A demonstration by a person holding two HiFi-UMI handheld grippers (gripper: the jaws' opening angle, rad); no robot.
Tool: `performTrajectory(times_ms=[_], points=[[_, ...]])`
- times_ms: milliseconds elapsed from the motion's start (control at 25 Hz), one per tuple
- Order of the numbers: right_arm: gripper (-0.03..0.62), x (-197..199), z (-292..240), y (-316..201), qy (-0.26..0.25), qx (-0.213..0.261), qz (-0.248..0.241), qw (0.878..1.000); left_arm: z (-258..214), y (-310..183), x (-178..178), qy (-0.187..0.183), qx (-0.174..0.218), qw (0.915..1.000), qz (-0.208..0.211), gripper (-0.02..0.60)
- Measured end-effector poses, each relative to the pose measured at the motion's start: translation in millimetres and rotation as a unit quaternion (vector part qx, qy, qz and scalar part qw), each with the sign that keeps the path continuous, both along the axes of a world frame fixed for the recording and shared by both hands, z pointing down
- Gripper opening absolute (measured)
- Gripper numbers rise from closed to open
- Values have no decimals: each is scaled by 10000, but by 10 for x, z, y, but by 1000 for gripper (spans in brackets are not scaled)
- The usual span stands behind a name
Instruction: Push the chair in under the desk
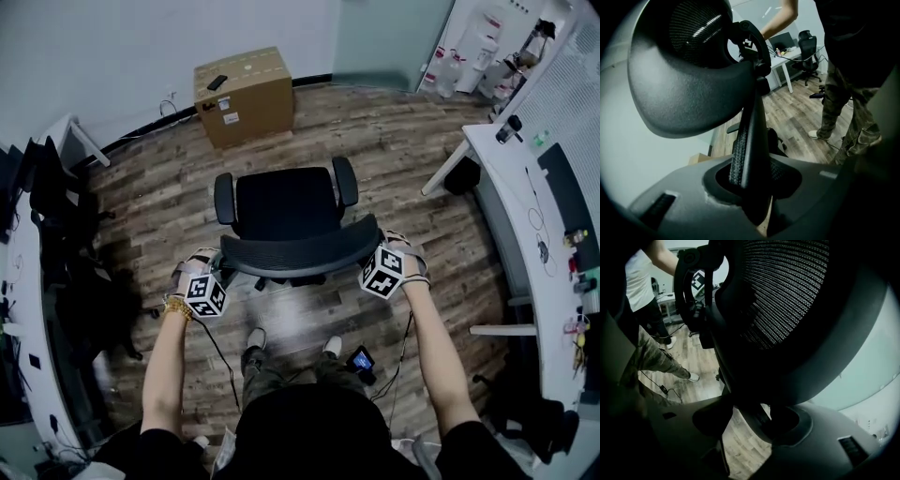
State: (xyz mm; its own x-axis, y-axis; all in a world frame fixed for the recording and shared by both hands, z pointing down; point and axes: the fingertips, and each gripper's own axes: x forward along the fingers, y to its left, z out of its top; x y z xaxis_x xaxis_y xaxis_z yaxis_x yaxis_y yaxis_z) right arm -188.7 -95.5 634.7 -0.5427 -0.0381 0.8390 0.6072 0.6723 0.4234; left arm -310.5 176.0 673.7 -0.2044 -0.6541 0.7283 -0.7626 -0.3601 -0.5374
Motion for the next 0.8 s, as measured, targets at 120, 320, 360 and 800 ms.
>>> performTrajectory(times_ms=[120, 320, 360, 800], points=[[250, 13, 38, -37, 70, 28, 309, 9995, 25, -79, -91, -14, 30, 9998, 183, 117], [253, 40, 46, -122, 120, 24, 766, 9970, 44, -272, -262, 17, -33, 9986, 523, 117], [253, 39, 59, -138, 141, 23, 859, 9962, 43, -301, -305, 23, -49, 9983, 580, 117], [255, 88, 58, -64, 139, 11, 1548, 9879, 71, -460, -539, 41, -86, 9935, 1138, 118]])
